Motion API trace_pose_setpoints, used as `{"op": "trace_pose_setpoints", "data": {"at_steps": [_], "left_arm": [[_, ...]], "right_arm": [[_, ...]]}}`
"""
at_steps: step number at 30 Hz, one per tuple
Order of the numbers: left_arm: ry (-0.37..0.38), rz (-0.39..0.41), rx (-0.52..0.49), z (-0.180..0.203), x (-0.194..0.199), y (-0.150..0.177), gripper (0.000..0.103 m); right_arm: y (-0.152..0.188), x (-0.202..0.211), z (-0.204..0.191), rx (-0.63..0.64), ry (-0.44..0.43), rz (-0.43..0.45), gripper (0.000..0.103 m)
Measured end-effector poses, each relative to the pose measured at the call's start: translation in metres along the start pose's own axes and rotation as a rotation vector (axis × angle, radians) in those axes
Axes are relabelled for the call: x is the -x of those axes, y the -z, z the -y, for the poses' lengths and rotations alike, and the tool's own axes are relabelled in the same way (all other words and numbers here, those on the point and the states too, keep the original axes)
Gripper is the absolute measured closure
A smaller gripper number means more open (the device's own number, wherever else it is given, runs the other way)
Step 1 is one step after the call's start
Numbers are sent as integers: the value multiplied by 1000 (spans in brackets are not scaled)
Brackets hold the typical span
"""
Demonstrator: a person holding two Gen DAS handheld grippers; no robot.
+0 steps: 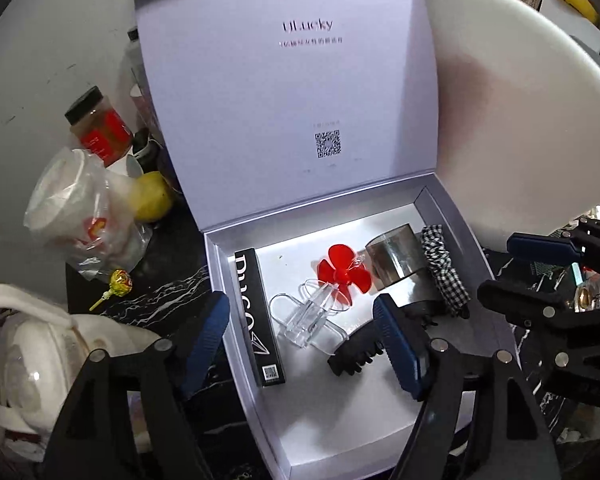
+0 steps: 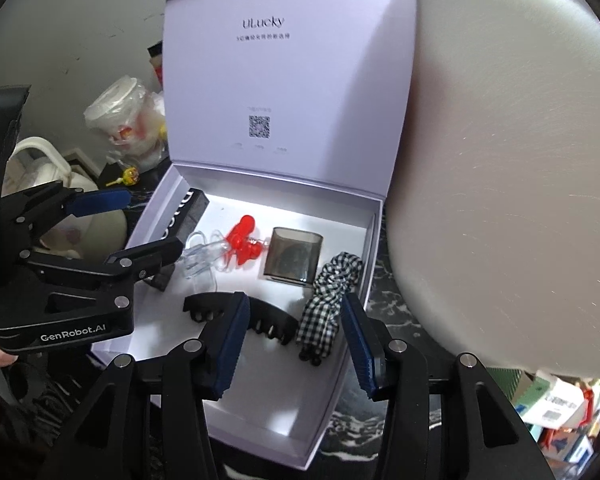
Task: Organize rigid objects
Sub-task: 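Lower the plastic piece into the box while the right gripper lowers the scrunchie beside the cube, then open both grippers and withdraw them from the box over the table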
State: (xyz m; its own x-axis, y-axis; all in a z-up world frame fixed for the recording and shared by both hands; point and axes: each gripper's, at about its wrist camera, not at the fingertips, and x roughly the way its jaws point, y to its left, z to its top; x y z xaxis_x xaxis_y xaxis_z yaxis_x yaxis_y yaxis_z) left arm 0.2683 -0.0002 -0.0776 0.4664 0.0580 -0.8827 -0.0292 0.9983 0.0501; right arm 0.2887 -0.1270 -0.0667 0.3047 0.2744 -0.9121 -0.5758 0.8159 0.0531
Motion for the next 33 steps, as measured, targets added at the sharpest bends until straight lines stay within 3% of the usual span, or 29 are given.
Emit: {"op": "trace_pose_setpoints", "data": {"at_steps": [17, 19, 21, 33], "left_arm": [[17, 57, 38, -2, 62, 13, 29], [23, 55, 47, -1, 68, 17, 19], [19, 69, 52, 0, 77, 22, 15], [-1, 121, 57, 10, 118, 48, 15]], "right_arm": [[17, 58, -17, -4, 14, 86, 52], [21, 65, -19, -11, 14, 100, 48], [25, 73, -21, -12, 19, 113, 47], [58, 113, -33, -19, 48, 167, 41]]}}
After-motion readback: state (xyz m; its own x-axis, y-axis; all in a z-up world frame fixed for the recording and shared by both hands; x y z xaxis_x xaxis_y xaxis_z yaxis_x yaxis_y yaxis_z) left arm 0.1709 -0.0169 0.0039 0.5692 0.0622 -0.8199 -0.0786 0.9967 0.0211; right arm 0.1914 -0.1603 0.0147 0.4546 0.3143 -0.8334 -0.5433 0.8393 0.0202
